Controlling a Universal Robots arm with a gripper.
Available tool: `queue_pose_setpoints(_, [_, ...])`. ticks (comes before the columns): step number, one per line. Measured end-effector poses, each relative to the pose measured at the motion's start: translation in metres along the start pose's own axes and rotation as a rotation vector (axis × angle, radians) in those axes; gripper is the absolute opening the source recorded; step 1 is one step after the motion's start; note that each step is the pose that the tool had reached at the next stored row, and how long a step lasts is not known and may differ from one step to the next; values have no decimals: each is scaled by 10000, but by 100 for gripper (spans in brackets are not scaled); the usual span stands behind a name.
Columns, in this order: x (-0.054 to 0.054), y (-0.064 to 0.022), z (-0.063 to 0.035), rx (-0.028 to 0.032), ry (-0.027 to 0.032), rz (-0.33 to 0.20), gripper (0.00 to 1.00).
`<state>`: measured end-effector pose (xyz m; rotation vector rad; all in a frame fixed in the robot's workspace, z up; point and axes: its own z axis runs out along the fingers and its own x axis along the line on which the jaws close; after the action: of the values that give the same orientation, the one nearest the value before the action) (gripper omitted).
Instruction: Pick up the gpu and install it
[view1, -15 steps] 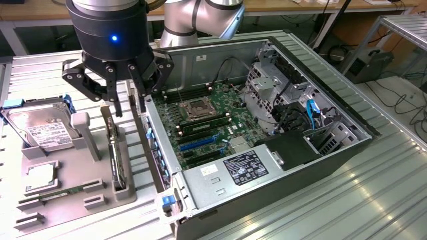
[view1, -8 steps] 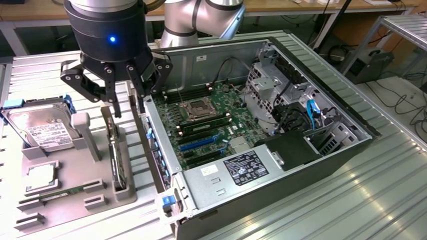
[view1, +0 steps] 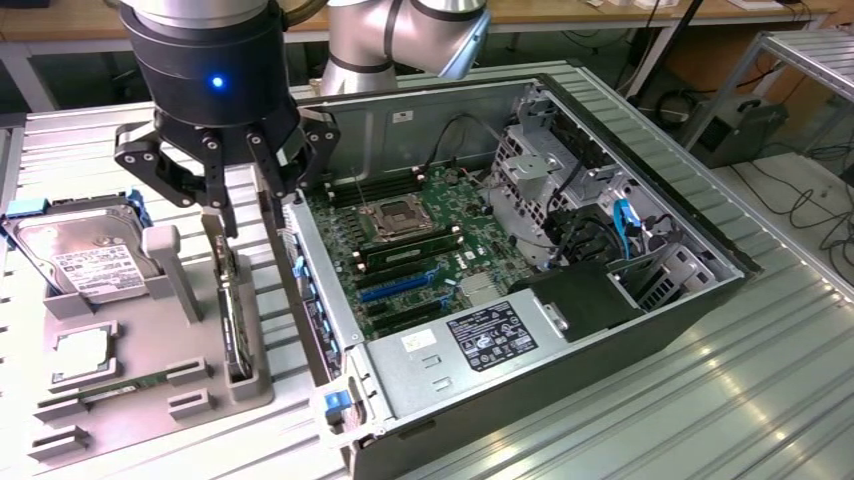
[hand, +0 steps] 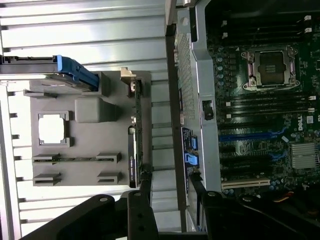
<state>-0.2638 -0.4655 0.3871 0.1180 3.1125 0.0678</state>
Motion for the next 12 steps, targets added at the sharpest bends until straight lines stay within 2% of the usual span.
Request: queue_pose_setpoints(12, [29,-3,19,0,0,0,42])
